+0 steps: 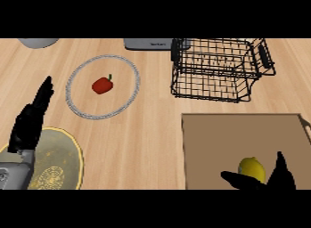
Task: Pick the lemon from the tray and place it in the tiered basket
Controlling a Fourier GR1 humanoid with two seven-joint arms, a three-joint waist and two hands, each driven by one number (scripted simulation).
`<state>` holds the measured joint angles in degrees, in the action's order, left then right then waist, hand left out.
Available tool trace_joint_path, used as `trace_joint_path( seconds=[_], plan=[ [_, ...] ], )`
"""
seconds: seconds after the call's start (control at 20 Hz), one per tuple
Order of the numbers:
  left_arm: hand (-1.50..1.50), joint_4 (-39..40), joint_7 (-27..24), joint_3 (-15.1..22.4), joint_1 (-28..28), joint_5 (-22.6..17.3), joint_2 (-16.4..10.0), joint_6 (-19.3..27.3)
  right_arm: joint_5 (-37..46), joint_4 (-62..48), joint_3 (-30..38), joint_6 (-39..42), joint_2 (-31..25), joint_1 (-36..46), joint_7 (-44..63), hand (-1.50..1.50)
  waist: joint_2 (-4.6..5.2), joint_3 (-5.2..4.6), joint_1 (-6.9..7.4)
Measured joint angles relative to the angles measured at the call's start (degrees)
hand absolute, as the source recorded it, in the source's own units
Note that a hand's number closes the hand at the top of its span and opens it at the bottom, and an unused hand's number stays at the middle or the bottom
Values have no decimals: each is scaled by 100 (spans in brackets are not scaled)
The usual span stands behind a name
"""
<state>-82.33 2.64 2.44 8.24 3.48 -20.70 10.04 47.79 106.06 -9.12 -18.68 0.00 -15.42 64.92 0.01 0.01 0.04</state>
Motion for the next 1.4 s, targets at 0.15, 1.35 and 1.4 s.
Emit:
trace_joint_path(
  seconds=[0.15,1.35,1.4],
  plan=[
    [0,-53,77,-51,15,13,-1,-59,-261,-60,-56,0,-5,-53,-88,150,-6,-8,-3],
    [0,60,150,163,568,284,350,-349,280,-1892,-2809,896,-27,3336,-546,150,125,-12,721],
    [0,95,143,165,593,282,375,-345,225,-1991,-2875,823,-29,3662,-521,150,121,-11,714]
  ],
)
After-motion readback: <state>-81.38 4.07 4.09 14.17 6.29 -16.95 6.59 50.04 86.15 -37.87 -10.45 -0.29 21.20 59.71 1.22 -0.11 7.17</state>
